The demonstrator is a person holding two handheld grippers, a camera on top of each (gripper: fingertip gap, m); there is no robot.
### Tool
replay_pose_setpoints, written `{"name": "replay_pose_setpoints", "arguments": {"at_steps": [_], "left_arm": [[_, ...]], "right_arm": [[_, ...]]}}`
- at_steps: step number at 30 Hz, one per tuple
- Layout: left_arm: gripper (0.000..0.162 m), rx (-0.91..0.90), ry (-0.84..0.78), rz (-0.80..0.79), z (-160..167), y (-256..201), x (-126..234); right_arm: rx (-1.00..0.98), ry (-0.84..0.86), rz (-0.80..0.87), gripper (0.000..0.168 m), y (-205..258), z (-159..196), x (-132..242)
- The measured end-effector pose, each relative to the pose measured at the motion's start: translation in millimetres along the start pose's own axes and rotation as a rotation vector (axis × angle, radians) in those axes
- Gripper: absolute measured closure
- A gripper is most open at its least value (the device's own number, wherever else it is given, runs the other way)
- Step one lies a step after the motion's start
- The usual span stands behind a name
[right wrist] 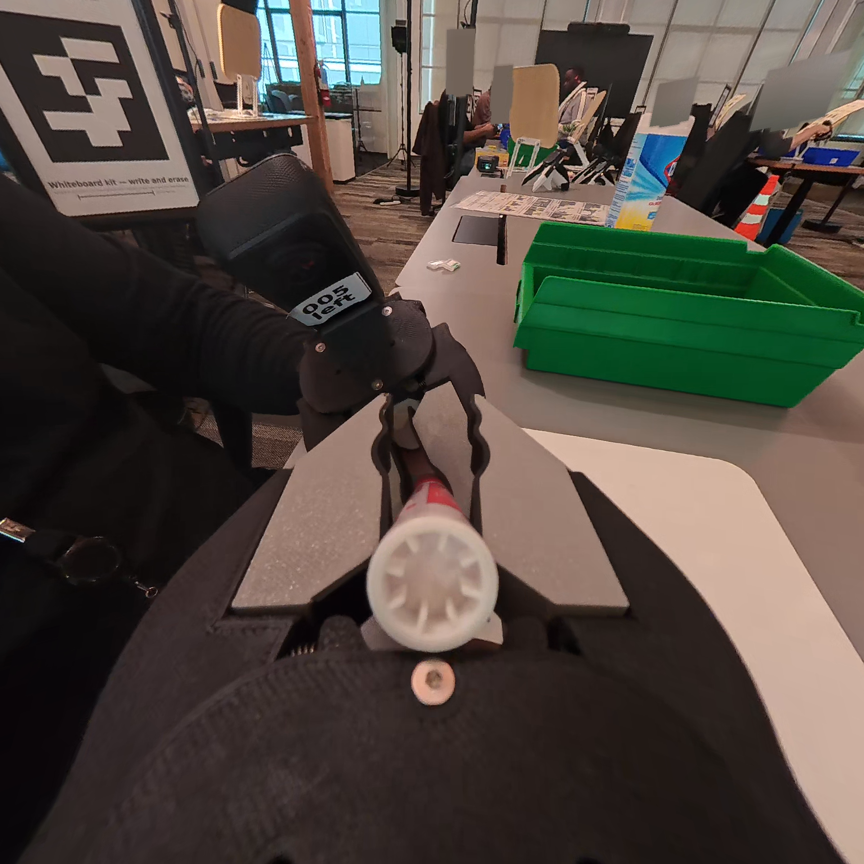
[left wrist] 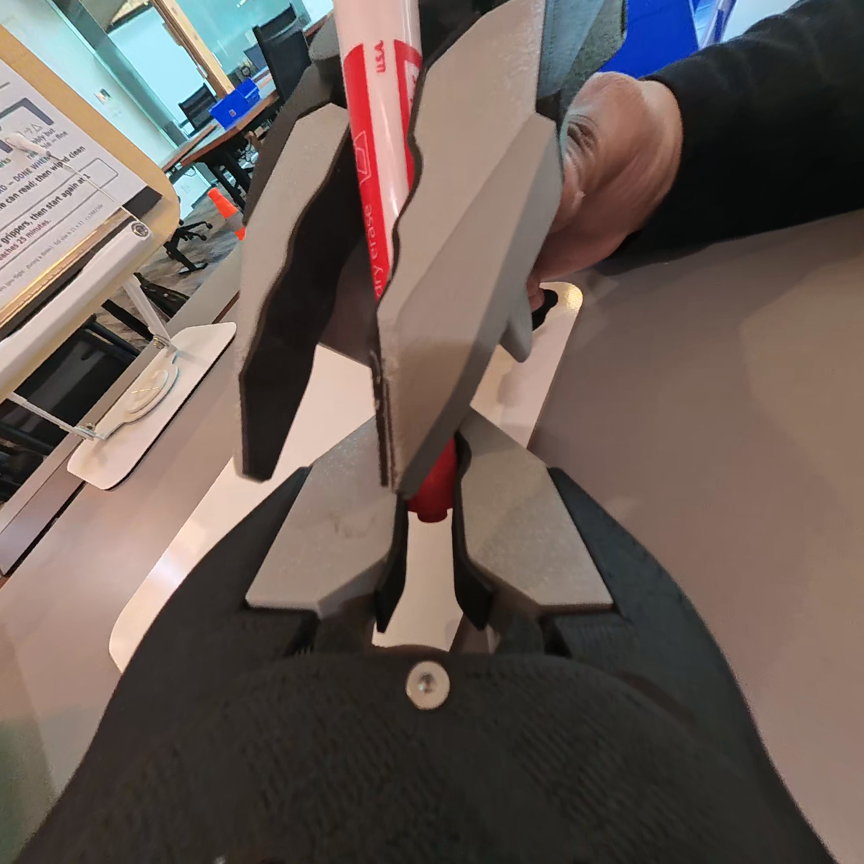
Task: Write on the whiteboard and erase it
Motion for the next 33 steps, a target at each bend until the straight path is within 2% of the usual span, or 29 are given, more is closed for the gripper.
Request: {"name": "replay_pose_setpoints", "arguments": {"at_steps": [5,14,24,29,33], "left_arm": [[0.152,0.011,-0.016,-0.024,-2,4,2],[0.151,0.005,-0.005,-0.035,0,4,2],[0.151,0.023,-0.009,-0.068,1,9,2],[0.151,0.059,0.043,-0.084,7,15,0],[0.151,0.102,0.098,-0.152,14,28,1]], "right_arm": [[-0.023,-0.016,0.001,0.14,-3,0,3],[-0.015,0.056,0.016,0.141,-3,4,2],[-0.073,-0.025,0.012,0.141,-8,-3,11],[-0.158,-0.089,0.029,0.142,-18,-4,23],[-0.189,-0.019,0.113,0.142,-29,4,28]]}}
Point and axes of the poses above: each gripper's, where its closed fingertips meet, x back along the fingers, z out of its underside, y = z × x across the jaws, the point moved 7 cm from there along x, back along the fingers, and after that the axes turned 7 degrees about -z, right-handed, at the moved point
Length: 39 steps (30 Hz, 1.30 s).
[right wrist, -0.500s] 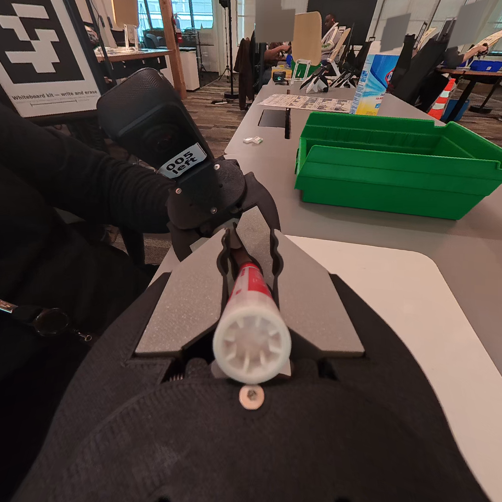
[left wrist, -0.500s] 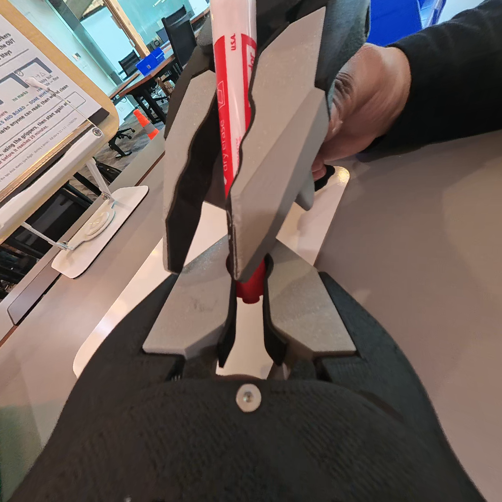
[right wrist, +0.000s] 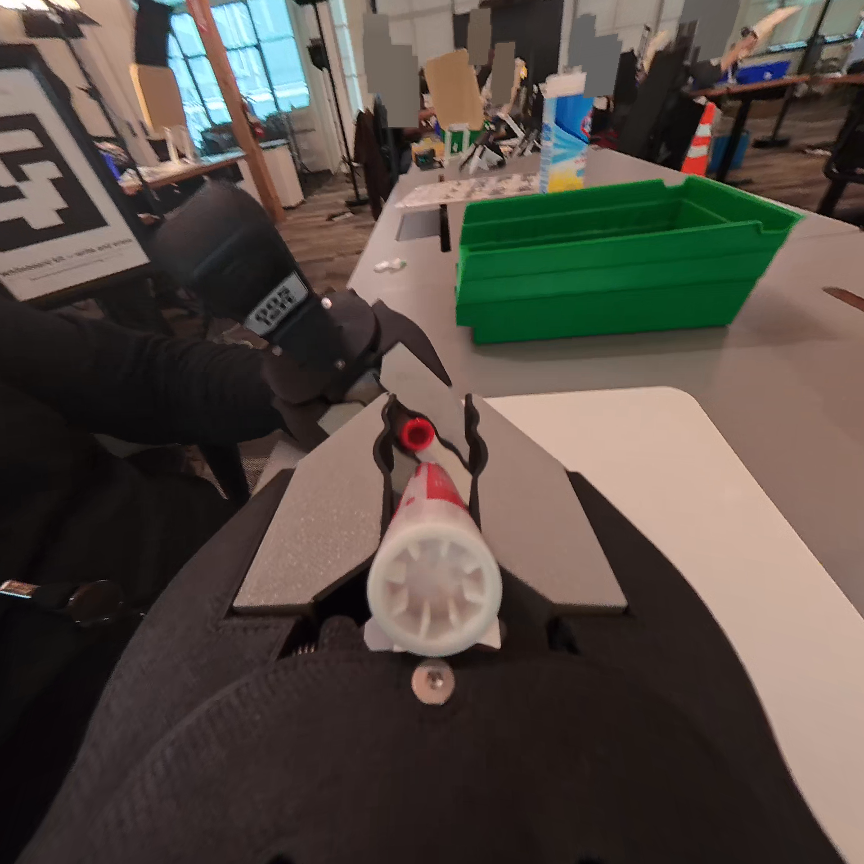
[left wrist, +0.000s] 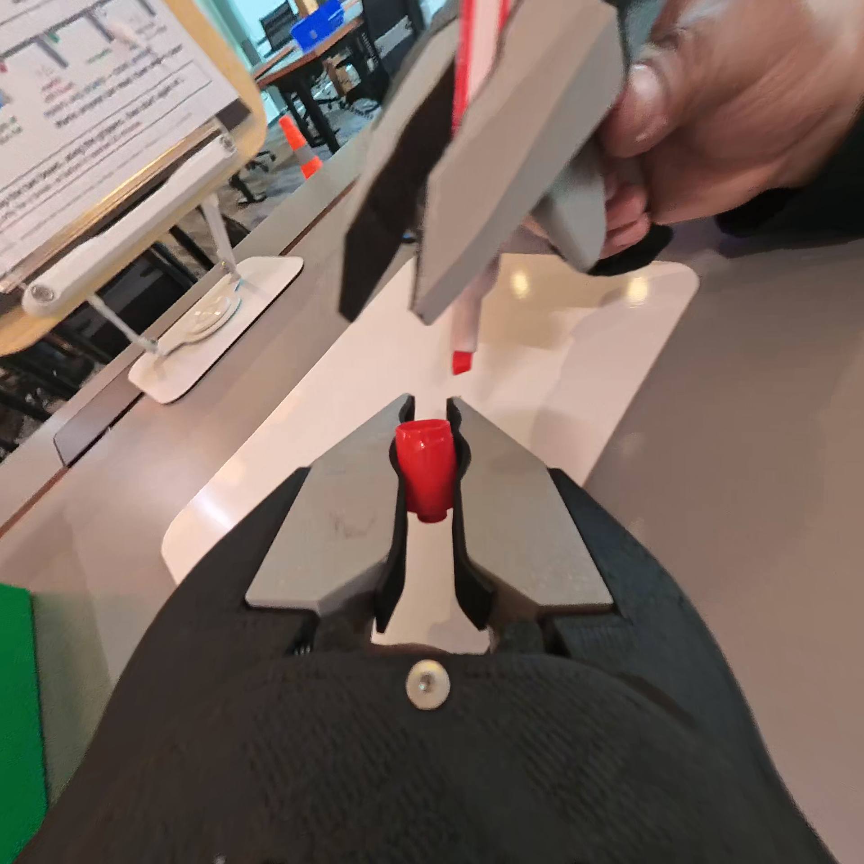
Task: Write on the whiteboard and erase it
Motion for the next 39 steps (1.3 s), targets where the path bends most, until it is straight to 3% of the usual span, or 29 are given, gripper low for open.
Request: {"name": "replay_pose_setpoints", "arguments": {"at_steps": [9,15,19,28,36,39], "left_arm": [[0.151,0.321,0.163,0.063,34,48,10],[0.151,0.322,0.271,0.165,54,53,24],[0.151,0.3,0.317,0.183,65,55,33],[0.151,0.476,0.103,0.101,61,89,47],[0.151,0.462,0.108,0.073,61,89,47],[0.151,0.472,0.097,0.082,61,89,48]], "right_arm": [[-0.044,0.189,0.147,0.141,-28,23,-1],[-0.049,0.273,0.152,0.142,-50,25,-27],[-0.106,0.233,0.149,0.141,-75,20,-40],[-0.19,0.156,0.151,0.141,-124,5,-65],[-0.158,0.303,0.168,0.141,-139,10,-104],[-0.171,0.289,0.16,0.141,-138,13,-114]]}}
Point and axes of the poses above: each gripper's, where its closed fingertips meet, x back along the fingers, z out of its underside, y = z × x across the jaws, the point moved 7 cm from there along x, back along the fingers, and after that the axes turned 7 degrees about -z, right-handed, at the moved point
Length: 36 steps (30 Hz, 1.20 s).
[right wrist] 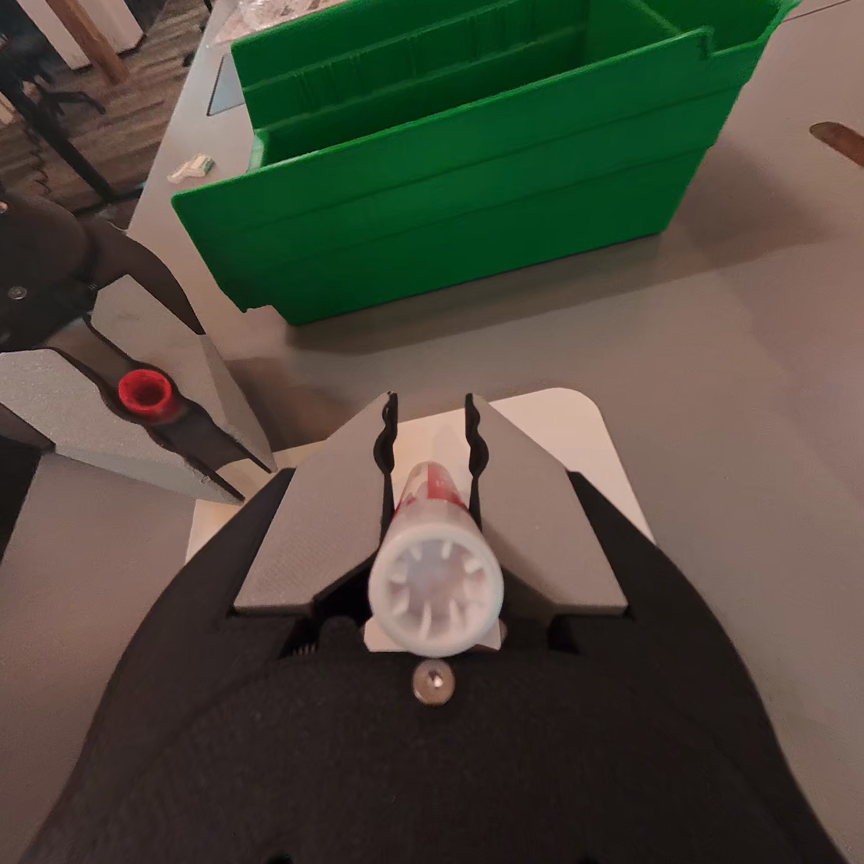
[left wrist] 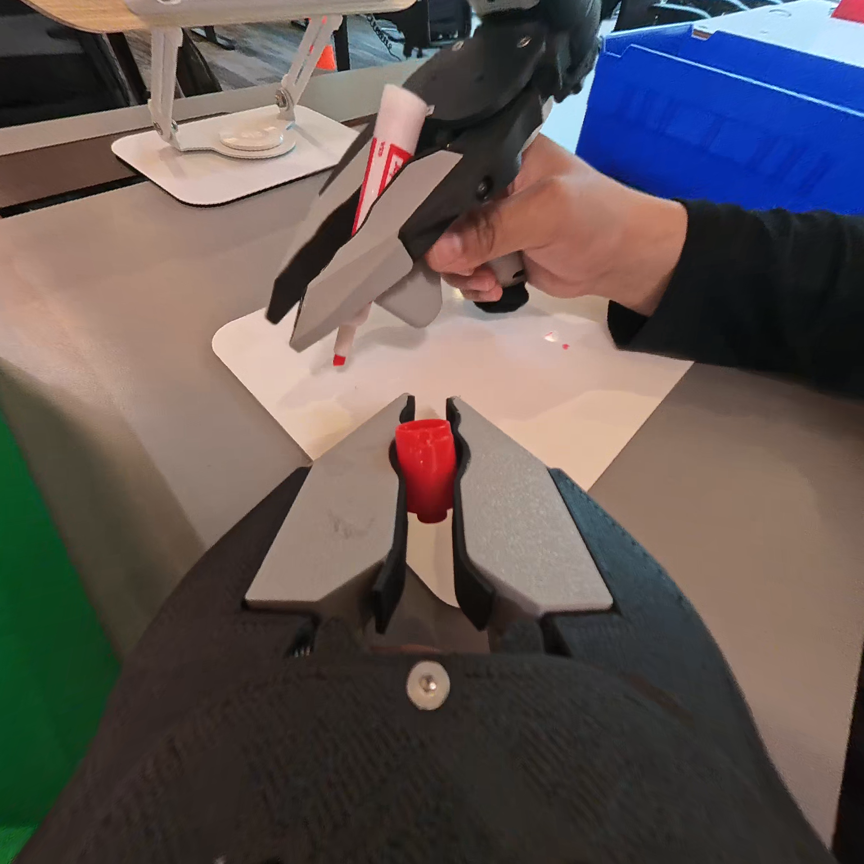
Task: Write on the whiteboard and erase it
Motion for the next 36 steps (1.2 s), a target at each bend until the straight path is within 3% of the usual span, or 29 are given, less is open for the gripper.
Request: {"name": "replay_pose_setpoints", "arguments": {"at_steps": [19,36], "left_arm": [[0.151,0.038,-0.014,0.006,0,4,2],[0.151,0.037,-0.01,0.011,0,3,1]], "right_arm": [[0.105,0.148,0.117,0.141,-1,11,-6],[0.079,0.21,-0.042,0.141,17,18,-6]]}}
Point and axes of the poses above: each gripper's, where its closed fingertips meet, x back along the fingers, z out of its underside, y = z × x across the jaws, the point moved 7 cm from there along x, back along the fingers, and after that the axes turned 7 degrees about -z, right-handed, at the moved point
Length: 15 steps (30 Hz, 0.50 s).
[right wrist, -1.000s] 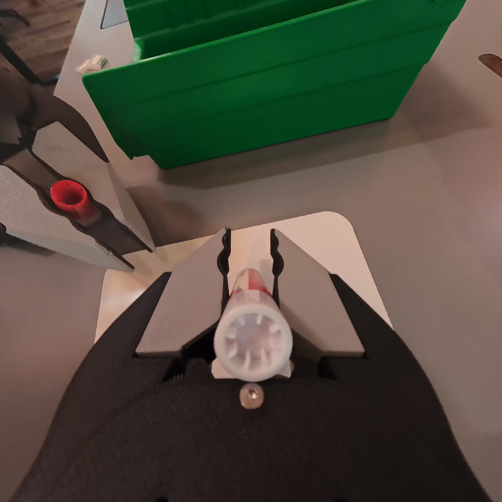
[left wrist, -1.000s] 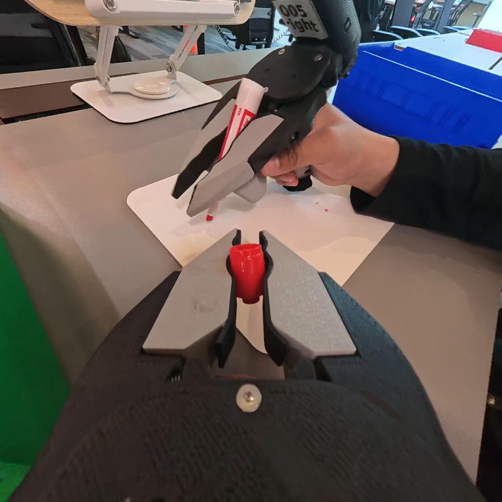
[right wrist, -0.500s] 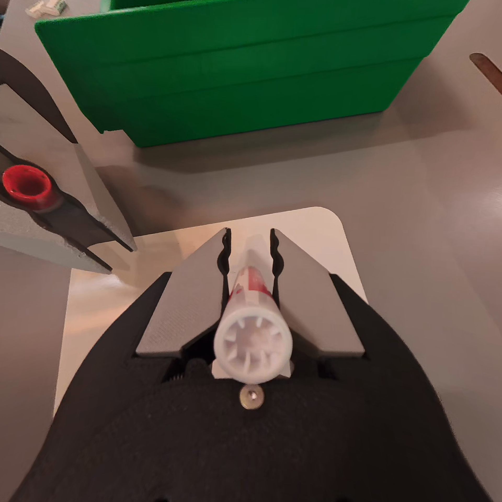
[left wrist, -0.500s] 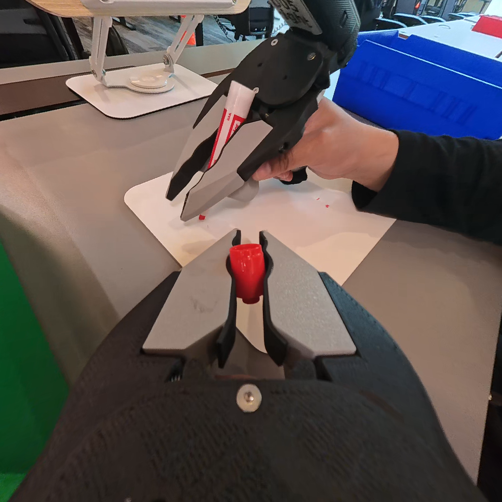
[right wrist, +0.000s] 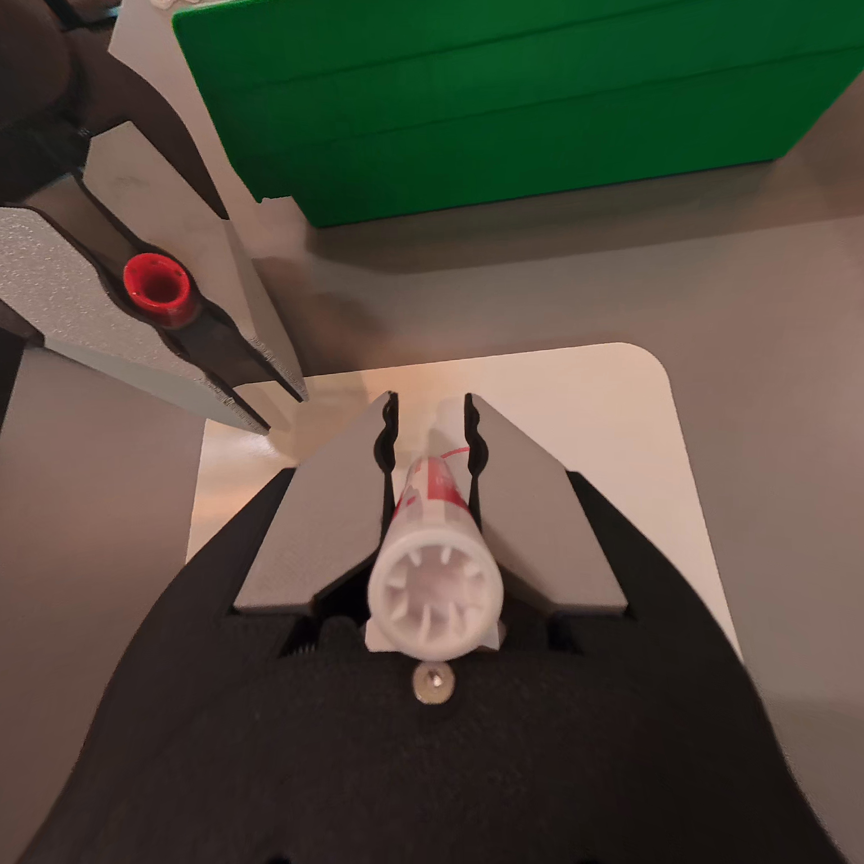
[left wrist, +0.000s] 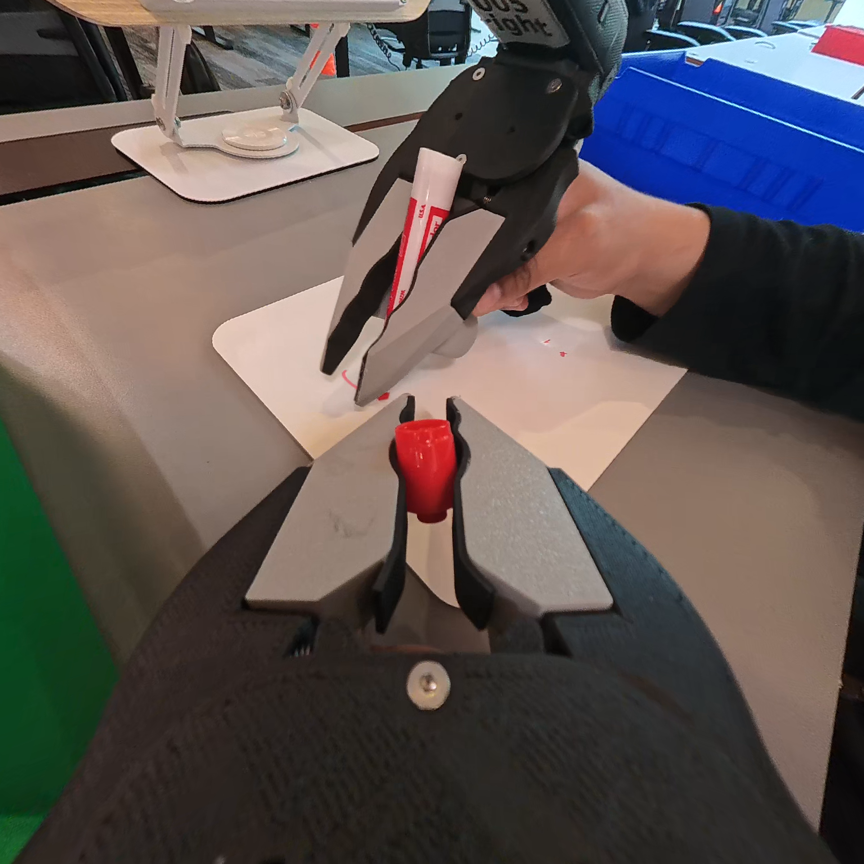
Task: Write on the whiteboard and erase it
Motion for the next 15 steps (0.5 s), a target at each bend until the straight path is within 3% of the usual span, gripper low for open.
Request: {"name": "replay_pose_setpoints", "arguments": {"at_steps": [9,15], "left_arm": [[0.151,0.001,-0.001,-0.001,0,0,0],[0.151,-0.002,0.002,-0.003,0,0,0]], "right_arm": [[-0.041,0.038,-0.026,0.142,-2,6,9],[-0.059,0.011,0.11,0.141,-21,8,19]]}}
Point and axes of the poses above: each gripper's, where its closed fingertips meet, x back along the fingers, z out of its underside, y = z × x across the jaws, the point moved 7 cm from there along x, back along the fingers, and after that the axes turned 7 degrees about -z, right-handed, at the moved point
